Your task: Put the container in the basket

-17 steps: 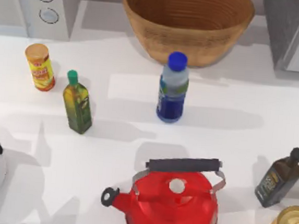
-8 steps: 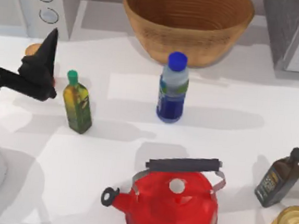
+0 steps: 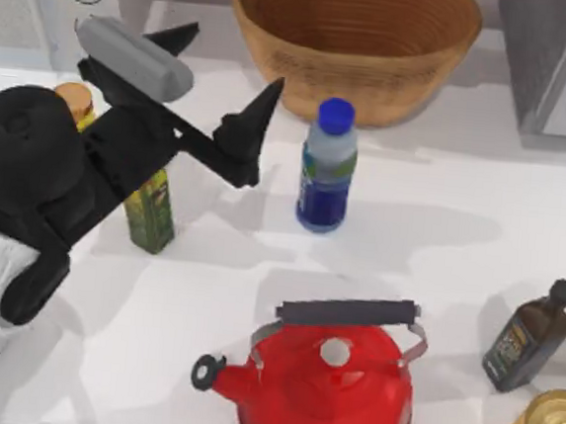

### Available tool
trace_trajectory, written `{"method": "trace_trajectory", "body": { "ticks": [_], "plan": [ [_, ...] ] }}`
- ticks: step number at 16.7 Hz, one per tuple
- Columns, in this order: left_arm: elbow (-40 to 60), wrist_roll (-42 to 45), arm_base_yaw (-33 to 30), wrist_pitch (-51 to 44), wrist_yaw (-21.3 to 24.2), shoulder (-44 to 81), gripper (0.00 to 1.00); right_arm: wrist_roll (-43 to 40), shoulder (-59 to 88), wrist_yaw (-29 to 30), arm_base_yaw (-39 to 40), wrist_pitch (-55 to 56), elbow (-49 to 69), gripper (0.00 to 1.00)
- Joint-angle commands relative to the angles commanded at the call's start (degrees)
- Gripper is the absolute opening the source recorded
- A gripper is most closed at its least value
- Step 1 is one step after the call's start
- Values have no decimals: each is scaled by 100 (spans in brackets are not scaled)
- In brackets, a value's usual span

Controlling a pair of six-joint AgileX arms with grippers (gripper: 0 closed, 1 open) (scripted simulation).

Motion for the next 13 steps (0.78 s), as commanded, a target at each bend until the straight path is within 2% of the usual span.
{"method": "trace_trajectory", "body": {
  "ticks": [7, 13],
  "plan": [
    [578, 21, -537, 2012, 317, 2960, 100, 0, 0, 0, 0, 0, 0, 100],
    [593, 30, -549, 2541, 351, 3762, 100, 0, 0, 0, 0, 0, 0, 100]
  ]
}}
